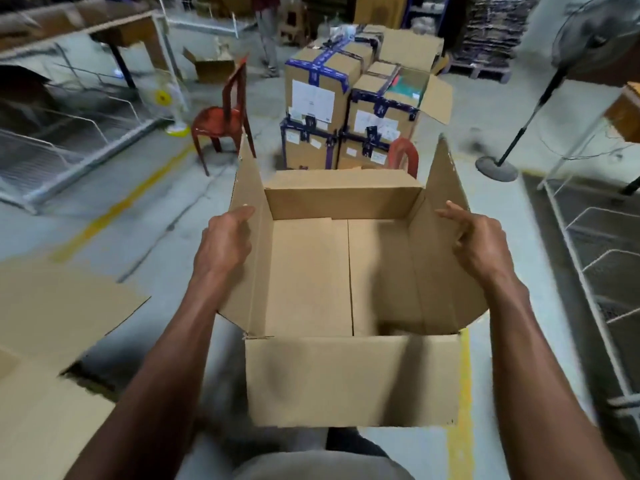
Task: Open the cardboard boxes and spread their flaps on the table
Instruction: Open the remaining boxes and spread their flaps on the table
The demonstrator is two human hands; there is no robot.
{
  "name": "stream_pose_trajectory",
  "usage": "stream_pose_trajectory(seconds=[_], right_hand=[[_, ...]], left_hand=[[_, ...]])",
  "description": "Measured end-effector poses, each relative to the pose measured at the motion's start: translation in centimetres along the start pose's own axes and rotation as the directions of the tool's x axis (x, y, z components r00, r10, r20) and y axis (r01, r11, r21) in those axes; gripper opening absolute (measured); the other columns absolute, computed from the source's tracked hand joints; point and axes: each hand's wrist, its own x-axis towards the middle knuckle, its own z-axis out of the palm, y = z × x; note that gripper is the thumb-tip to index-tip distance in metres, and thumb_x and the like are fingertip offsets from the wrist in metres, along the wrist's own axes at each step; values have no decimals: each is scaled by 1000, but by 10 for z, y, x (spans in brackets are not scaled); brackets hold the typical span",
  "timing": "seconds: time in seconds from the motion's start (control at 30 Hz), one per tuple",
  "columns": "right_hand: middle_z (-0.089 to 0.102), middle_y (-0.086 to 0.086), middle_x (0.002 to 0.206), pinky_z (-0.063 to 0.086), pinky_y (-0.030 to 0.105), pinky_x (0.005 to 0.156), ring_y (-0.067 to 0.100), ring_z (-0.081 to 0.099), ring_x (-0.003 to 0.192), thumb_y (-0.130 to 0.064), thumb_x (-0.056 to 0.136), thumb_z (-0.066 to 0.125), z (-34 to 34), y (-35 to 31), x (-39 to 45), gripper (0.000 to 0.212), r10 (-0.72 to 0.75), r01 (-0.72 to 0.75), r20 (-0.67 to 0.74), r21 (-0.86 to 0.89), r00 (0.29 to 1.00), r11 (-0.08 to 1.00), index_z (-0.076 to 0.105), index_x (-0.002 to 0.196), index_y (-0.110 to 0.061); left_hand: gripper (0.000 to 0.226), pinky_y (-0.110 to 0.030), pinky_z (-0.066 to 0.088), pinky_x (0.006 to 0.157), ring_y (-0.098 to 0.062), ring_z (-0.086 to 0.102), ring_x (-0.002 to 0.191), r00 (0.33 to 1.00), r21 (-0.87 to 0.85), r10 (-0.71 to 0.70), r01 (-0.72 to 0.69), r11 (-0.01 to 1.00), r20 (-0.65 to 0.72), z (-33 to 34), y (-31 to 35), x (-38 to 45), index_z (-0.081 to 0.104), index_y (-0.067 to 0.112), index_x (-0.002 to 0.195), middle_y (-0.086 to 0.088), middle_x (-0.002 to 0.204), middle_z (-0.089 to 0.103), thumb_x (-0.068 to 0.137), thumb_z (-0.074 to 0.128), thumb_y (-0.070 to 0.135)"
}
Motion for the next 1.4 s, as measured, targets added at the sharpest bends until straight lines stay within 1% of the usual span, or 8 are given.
stream_pose_trajectory(seconds=[0.13,0.33,0.4,0.6,0.77,1.03,1.2,1.4], right_hand=[[55,-15,146,53,44,96,26,62,121,2,68,45,41,-16,121,80,-81,81,119,4,990,997,63,125,-50],[53,-7,148,33,29,114,21,55,131,21,71,49,102,-86,269,75,-276,273,188,43,943,961,69,128,-23],[53,-9,148,36,20,105,20,58,127,21,73,49,130,-112,312,74,-326,316,238,80,915,945,69,129,-23],[52,-11,148,59,43,83,26,66,109,23,70,44,229,-209,416,79,-485,440,329,207,810,874,71,126,-27],[50,-14,149,58,42,64,19,67,94,23,74,47,312,-306,479,77,-541,505,375,199,752,840,69,126,-28],[52,-17,146,57,44,92,25,63,119,19,77,50,414,-465,575,77,-657,595,354,279,666,754,69,122,-40],[55,-10,145,49,30,99,18,59,126,20,73,49,494,-575,630,74,-768,650,351,410,536,640,72,125,-28],[54,-9,146,52,34,95,21,59,125,22,74,48,583,-722,687,76,-869,683,348,540,350,492,69,130,-25]], left_hand=[[76,-49,55,96,-37,62,117,993,15,-99,100,995,-62,-1,-9,81,52,35,146,-13,137,61,81,57,-4],[74,-42,49,107,-32,61,126,943,-31,-260,259,965,-206,-29,-44,164,58,26,144,-10,140,62,78,56,-8],[76,-43,48,108,-31,58,130,916,-39,-314,314,949,-250,-41,-61,185,57,26,144,-8,143,61,76,54,-8],[76,-46,49,108,-32,59,129,814,-96,-433,431,897,-387,-73,-123,251,58,27,144,-9,138,64,75,52,-7],[74,-43,48,108,-31,59,127,752,-99,-477,490,866,-455,-114,-181,320,57,25,144,-12,136,64,79,56,-11],[80,-45,52,105,-27,62,124,638,-134,-531,562,816,-557,-194,-246,402,57,19,144,-9,140,62,75,59,-21],[79,-47,50,106,-30,66,118,532,-103,-549,652,752,-644,-251,-289,448,57,16,143,-13,139,61,76,57,-24],[75,-32,47,73,-26,67,94,371,-166,-615,749,641,-696,-322,-336,499,58,23,144,-12,119,71,80,57,-16]])
